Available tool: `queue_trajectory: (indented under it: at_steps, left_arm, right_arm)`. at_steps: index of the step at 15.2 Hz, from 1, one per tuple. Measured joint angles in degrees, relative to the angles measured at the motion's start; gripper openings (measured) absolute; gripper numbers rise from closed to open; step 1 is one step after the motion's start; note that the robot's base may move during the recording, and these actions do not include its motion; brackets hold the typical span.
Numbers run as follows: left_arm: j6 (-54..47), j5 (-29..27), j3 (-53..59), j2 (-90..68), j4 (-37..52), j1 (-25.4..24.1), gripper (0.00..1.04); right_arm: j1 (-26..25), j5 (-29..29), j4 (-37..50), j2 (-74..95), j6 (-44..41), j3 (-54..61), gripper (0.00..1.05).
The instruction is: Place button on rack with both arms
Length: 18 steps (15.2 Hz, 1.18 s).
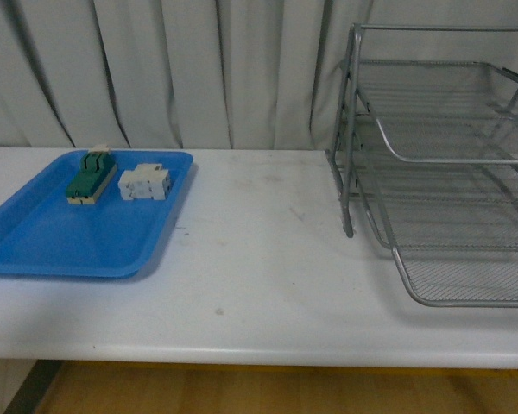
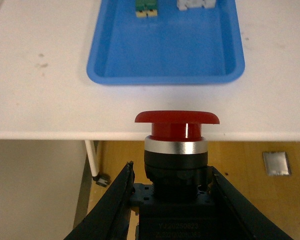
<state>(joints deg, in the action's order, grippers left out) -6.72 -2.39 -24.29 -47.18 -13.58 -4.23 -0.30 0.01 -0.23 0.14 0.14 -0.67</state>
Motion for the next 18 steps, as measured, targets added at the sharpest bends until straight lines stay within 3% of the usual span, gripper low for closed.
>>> queue_trajectory:
  at_steps: [18]
  left_arm:
    - [0.0, -0.8, -0.3, -0.4, -0.4, -0.4, 0.38]
  right_arm:
    - [0.0, 0.0, 0.0, 0.1, 0.0, 0.0, 0.98]
